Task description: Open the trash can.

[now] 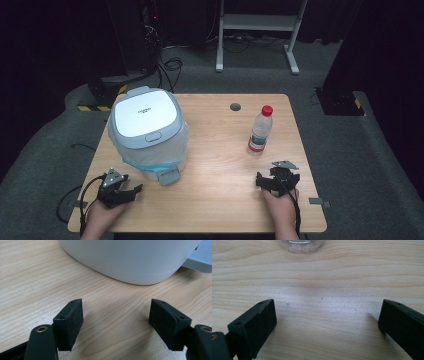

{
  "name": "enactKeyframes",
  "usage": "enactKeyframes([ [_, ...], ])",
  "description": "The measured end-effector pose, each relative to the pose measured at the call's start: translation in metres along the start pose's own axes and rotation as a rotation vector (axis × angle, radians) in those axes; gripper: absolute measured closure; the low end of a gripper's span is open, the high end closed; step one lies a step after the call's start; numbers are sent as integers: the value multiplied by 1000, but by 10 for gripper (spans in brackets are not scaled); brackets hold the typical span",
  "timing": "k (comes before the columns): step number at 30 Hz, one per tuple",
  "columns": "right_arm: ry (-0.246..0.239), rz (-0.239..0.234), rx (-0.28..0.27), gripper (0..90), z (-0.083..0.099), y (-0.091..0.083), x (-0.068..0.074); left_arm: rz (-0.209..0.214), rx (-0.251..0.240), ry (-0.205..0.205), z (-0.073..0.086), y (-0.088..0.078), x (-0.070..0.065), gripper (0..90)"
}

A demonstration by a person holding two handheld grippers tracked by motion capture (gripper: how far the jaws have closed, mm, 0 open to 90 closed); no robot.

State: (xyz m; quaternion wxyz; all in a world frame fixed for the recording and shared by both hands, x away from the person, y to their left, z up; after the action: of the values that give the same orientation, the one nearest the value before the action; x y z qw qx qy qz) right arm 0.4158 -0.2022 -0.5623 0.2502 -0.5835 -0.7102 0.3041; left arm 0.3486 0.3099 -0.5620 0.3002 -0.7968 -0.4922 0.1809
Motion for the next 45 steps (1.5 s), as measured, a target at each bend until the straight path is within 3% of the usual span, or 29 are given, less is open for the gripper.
enactKeyframes([
  [20,1,0,-3,30,0,-1,1,-4,4,3,1,-1,0,285],
  [22,-6,-3,-19,123,1,-3,1,-5,1,1,1,-2,0,289],
  [24,-10,1,-55,365,2,-8,2,1,-7,4,1,-2,0,350],
  [25,-20,-3,-62,432,3,-10,2,5,-10,7,0,-2,0,365],
  [27,-29,-6,-55,532,3,-14,3,14,-12,13,1,-3,-1,411],
  [28,-29,-6,-55,532,3,-14,3,14,-12,13,1,-3,-1,434],
  [30,-29,-52,-77,674,3,-21,7,12,-17,16,1,-4,-1,478],
  [31,-29,-52,-77,674,3,-21,7,12,-17,16,1,-4,-1,496],
  [32,-46,-70,-104,758,1,-26,11,11,-22,13,1,-4,-1,528],
  [36,-74,-113,-158,876,-5,-38,25,-13,-26,23,-1,-4,-1,659],
  [39,-114,-144,-192,895,-11,-46,42,-24,-12,45,-3,-4,-2,809],
  [40,-135,-148,-197,896,-14,-47,49,-28,-18,33,-4,-5,-2,854],
  [42,-186,-165,-202,896,-19,-48,65,-36,-35,10,-9,-6,1,891],
  [43,-186,-165,-202,896,-19,-48,65,-36,-35,10,-9,-6,1,891],
  [45,-220,-193,-194,896,-25,-46,83,-59,-37,0,-15,-6,4,891],
])
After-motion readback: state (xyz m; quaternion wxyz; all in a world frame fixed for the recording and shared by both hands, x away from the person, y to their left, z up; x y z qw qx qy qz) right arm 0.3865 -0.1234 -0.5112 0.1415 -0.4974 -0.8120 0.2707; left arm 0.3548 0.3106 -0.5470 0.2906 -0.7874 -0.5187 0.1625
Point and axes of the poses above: each handheld gripper's, and its own axes: y roughly forward along the jaws, z roughly out of its underside, x roughly to its left, the point moved 5 cm from there along y, roughly forward along the jaws, and after that the axes turned 1 degree about -z, right-handed, at the moved point
